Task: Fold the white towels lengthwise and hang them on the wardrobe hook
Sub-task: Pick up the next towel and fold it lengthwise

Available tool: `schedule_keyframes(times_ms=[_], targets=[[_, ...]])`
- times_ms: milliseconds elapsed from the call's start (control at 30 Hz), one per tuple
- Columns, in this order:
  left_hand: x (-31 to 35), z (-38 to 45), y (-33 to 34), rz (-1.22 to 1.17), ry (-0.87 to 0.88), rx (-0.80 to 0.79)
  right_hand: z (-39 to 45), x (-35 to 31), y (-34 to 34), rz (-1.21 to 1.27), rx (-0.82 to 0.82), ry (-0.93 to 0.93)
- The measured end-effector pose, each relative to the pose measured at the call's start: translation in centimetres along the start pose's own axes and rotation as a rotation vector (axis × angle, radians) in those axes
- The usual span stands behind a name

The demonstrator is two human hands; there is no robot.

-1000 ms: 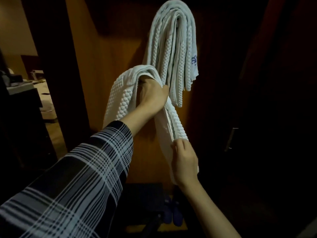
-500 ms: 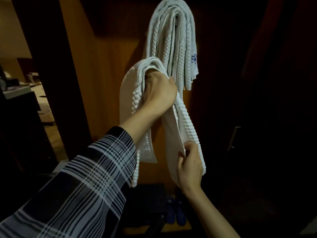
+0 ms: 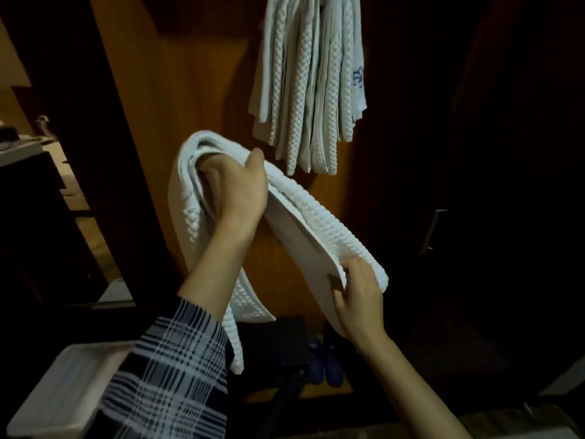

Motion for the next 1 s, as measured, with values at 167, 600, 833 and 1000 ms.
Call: schedule_keyframes(times_ms=[167, 600, 833, 1000], targets=[[-4.0, -2.4, -0.9, -0.024, 0.026, 0.058, -3.5, 0.0, 1.8, 0.118, -0.094, 0.127], [-11.0, -6.5, -1.7, -0.070, -0.063, 0.231, -12.4, -1.7, 2.5, 0.061, -0.314, -0.125], [-11.5, -6.4, -1.9, -0.114, -0.077, 0.220, -12.4, -1.5, 1.4, 0.005, -0.262, -0.011], [-11.8, -5.4, -2.7, -0.104, -0.091, 0.179, -12.8, -2.0, -0.3, -0.001, -0.155, -0.223]])
Point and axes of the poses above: each hand's wrist, its own z-axis towards the middle knuckle, its own y-axis out of the palm, x = y × z, the point moved 3 cm from there along z, towards the middle knuckle, and after that the axes turned 14 degrees about -y, right-handed, at the moved point
